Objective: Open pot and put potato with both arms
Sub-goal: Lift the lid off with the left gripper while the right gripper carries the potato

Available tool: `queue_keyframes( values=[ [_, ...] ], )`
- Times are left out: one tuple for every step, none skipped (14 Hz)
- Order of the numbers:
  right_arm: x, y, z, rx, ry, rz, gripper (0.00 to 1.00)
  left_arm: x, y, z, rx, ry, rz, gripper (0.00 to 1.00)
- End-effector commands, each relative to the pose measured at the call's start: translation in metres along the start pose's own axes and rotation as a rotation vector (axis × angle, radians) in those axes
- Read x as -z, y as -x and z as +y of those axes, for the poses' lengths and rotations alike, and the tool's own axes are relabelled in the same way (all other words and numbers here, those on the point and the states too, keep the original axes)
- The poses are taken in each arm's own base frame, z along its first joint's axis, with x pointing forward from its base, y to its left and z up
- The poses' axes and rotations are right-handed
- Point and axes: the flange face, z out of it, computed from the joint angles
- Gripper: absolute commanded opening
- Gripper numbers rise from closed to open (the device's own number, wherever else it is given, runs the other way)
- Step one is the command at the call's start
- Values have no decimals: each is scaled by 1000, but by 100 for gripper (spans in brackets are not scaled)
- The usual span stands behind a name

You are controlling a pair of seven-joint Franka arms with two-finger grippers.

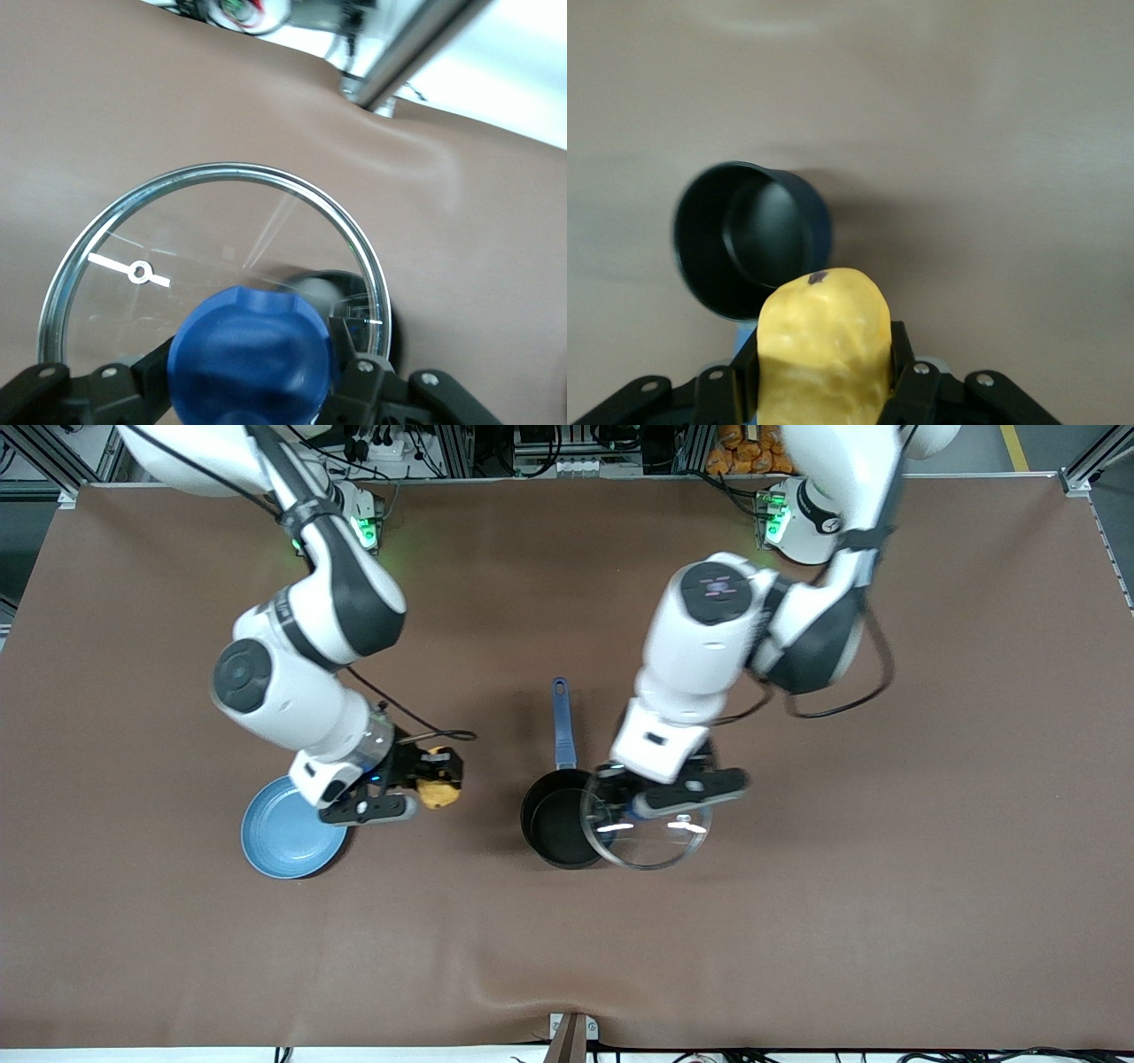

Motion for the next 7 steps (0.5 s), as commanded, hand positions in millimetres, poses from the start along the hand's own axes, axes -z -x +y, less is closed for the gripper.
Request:
queue_keyframes(
  values=[
    [-58,18,-47,26,-32,56,0,23,-9,-85,-73,-1,-61,21],
    [-83,24,-60,54,-35,68,0,28,-19,-117,-91,8,-78,21],
    [-98,25,-75,97,-25,82,0,25,-19,-142,-128,11,-100,21],
    [-111,23,-85,131,-7,93,0,22,-24,-171,-140,9,-108,21],
    [-122,22,-98,155,6,106,0,13,-27,-195,-160,-2,-115,21],
    [-133,18,-105,186,25,123,0,2,-28,-216,-188,-9,-119,21],
    [-144,20,-116,218,35,130,0,-7,-33,-242,-199,-15,-114,21]
  ],
)
